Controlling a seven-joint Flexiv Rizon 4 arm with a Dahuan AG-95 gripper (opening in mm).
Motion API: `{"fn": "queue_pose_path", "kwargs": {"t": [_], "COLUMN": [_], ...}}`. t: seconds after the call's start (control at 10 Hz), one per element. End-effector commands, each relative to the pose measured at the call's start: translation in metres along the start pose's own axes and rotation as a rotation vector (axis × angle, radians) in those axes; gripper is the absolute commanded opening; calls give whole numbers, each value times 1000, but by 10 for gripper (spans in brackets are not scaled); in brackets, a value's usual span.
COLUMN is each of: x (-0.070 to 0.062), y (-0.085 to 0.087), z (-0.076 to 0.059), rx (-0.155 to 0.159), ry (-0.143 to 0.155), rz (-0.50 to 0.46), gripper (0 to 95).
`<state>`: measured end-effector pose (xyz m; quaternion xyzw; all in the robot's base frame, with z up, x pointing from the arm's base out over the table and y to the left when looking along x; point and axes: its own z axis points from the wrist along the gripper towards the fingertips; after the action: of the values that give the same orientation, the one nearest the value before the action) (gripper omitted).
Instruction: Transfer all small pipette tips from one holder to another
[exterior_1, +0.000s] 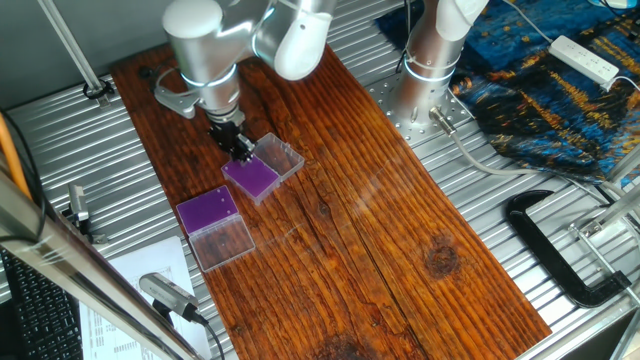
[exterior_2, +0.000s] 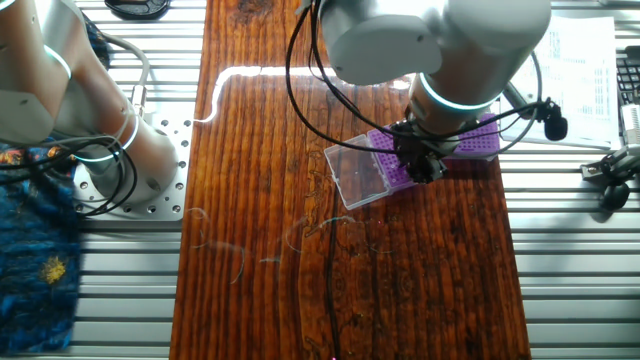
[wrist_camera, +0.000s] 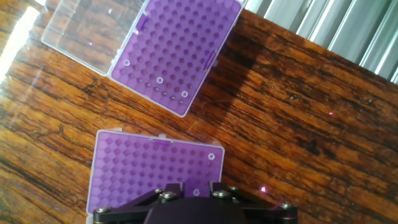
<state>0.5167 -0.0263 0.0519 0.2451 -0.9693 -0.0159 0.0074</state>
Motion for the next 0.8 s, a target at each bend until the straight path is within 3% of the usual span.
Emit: {"fn": "queue_pose_path", "kwargs": {"t": [0.1, 0.8], "x": [2, 5], "y": [0, -2], "z": [2, -6], "rx": [4, 2], "ry": [-1, -4], "rz": [2, -3], "gripper": [0, 0]}}
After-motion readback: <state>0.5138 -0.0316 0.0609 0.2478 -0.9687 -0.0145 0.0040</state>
